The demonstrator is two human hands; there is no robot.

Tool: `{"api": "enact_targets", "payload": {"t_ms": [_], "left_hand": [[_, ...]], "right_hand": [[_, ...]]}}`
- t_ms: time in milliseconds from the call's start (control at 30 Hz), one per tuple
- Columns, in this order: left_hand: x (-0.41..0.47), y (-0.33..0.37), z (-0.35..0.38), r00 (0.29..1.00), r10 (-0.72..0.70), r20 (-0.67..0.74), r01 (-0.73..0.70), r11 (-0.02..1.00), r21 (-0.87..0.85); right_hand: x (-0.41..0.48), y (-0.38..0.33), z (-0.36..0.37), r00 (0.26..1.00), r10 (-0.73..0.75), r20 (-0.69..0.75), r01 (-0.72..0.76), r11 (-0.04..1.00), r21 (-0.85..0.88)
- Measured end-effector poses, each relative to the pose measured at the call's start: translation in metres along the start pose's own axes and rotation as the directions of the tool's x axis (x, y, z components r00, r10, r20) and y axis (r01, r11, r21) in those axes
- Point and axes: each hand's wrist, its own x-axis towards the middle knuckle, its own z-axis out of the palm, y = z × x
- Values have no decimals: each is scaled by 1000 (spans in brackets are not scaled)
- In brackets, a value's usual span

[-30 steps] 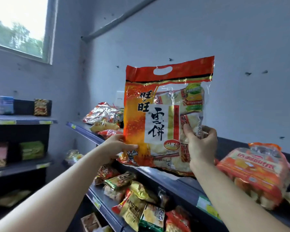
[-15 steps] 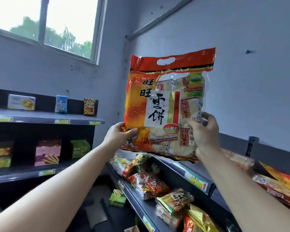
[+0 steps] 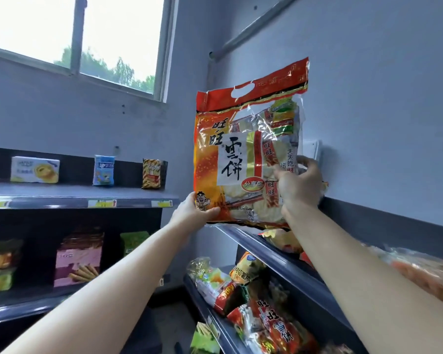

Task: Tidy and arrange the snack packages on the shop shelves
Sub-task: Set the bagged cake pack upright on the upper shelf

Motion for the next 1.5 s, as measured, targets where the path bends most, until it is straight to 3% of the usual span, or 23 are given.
{"api": "enact_targets", "payload": {"t_ms": [300,433,600,833,1067,1233,1333,1400,1500], "left_hand": [[141,-28,18,993,-41,112,58,987,-149],[194,-52,32,979,-32,203,89,956,-278],[254,-82,44,946,37,323,63,954,-293],[328,-113,60,860,122,496,-115,992,-45],[368,-138,81,766,101,635,-291,935,203],[382,-144,96,795,153,587,-354,902,245],[381,-143,110,838,138,528,-350,878,327],[373,-140,115,882,170,439,-368,831,417],[358,-131,122,876,309,371,-447,810,380]], "right_hand": [[92,79,104,997,-13,-75,14,1000,12],[111,118,138,992,-22,-126,16,999,-51],[132,167,178,981,-39,-189,11,990,-143],[163,229,221,969,13,-246,-66,976,-206],[188,288,221,970,158,-186,-212,925,-315],[193,281,200,926,373,-65,-343,753,-561],[196,259,173,933,334,-136,-316,573,-756],[196,237,148,931,307,-198,-302,340,-891],[190,209,118,859,437,-267,-275,-46,-960]]}}
